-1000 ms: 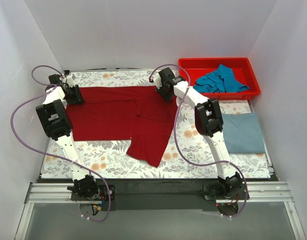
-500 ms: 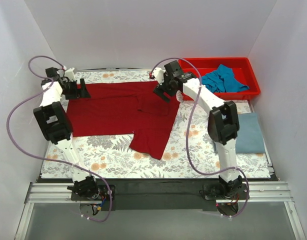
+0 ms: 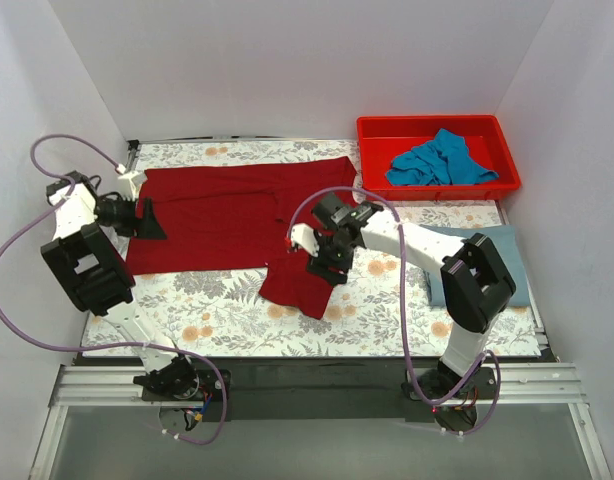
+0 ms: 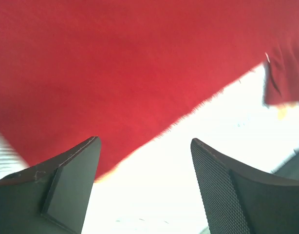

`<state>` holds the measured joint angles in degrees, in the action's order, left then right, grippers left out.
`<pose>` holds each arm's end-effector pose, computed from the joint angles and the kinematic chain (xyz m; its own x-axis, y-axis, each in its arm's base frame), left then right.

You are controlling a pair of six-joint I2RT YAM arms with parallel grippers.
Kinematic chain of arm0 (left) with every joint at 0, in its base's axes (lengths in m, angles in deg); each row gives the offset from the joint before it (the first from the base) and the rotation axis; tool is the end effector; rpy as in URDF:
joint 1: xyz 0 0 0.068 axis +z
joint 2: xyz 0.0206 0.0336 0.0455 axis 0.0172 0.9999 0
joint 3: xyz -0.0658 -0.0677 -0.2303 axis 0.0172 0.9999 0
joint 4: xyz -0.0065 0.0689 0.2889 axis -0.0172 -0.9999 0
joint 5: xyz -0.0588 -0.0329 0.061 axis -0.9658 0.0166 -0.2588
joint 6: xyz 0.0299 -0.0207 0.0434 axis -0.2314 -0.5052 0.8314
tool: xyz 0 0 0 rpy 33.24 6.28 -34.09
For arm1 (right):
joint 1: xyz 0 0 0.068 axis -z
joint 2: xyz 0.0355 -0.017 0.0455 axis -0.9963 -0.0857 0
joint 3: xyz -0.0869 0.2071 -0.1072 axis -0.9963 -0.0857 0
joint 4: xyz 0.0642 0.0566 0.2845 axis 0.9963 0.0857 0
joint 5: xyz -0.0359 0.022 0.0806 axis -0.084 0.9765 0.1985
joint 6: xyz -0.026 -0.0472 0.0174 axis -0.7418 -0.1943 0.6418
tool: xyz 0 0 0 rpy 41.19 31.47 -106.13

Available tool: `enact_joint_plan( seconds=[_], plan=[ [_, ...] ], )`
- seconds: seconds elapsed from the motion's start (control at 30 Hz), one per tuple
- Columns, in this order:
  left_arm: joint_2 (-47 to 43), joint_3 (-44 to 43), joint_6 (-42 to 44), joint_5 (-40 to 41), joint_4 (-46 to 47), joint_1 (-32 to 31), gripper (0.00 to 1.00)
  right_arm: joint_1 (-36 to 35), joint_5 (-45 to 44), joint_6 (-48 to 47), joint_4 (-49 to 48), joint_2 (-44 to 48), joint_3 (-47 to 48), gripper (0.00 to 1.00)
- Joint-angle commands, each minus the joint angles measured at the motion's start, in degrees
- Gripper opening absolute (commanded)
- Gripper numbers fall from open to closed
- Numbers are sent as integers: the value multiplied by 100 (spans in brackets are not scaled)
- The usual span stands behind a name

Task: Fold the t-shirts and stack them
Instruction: Fold the tshirt

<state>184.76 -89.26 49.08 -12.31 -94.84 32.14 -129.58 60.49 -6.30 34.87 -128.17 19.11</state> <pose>0.3564 0.1840 0.2149 -0.8975 -0.3943 -0.1975 -0.1788 0.7347 -0.6544 0.2801 0.2862 0.2004 -0.1172 -0.8876 -0.4455 -0.9813 0.1725 -0.0854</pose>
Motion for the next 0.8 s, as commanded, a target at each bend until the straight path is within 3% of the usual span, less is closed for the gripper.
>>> enact_joint_plan(
  seconds=[0.0,0.3,0.77],
  plan=[
    [-627,621,680,-33,-164,-92,70,-183,-278,281,-431,151,-600,65],
    [-1076,1423,769,213,171,-92,69,-262,-823,677,-1416,46,-936,59],
    [-918,1458,426,1048,637,-83,69,-262,-806,396,-1742,-490,-1349,63]
  ],
)
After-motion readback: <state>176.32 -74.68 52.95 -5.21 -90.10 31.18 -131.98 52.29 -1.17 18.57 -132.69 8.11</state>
